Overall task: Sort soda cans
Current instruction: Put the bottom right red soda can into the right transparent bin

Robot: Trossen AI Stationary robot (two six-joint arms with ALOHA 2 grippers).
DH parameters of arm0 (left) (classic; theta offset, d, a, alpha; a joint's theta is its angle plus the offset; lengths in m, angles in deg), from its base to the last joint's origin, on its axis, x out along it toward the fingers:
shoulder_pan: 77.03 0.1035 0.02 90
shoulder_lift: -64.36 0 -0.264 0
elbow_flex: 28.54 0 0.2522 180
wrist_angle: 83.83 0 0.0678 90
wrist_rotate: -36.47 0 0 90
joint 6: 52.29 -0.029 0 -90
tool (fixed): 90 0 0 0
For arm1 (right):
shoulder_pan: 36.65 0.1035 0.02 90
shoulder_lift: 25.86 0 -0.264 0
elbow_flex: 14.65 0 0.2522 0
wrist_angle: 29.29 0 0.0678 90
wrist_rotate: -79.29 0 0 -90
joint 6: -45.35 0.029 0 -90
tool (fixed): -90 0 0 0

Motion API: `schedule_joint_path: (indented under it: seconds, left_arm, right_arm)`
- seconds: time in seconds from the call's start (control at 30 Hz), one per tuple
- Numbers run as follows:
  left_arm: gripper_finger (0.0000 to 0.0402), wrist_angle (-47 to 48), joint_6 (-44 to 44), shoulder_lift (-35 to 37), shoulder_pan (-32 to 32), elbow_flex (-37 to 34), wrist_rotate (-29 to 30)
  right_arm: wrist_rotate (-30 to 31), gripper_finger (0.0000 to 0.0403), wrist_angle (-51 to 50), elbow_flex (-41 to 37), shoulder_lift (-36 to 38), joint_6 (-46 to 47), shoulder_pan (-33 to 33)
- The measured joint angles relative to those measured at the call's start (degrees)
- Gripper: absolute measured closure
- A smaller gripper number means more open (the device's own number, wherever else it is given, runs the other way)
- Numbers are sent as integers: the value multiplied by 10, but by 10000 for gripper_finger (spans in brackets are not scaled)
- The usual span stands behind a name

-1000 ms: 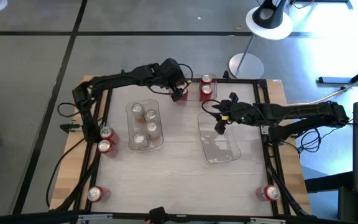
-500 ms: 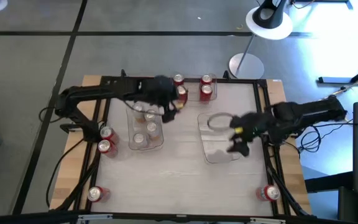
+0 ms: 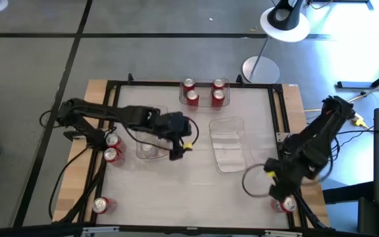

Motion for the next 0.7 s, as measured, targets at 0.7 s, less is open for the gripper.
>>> schedule_joint_path:
  seconds: [0.7]
  left_arm:
    - [64,-76,103,-4,-84,-56,43]
  right_arm:
    - [-7,70,30,-1,-122,82,160]
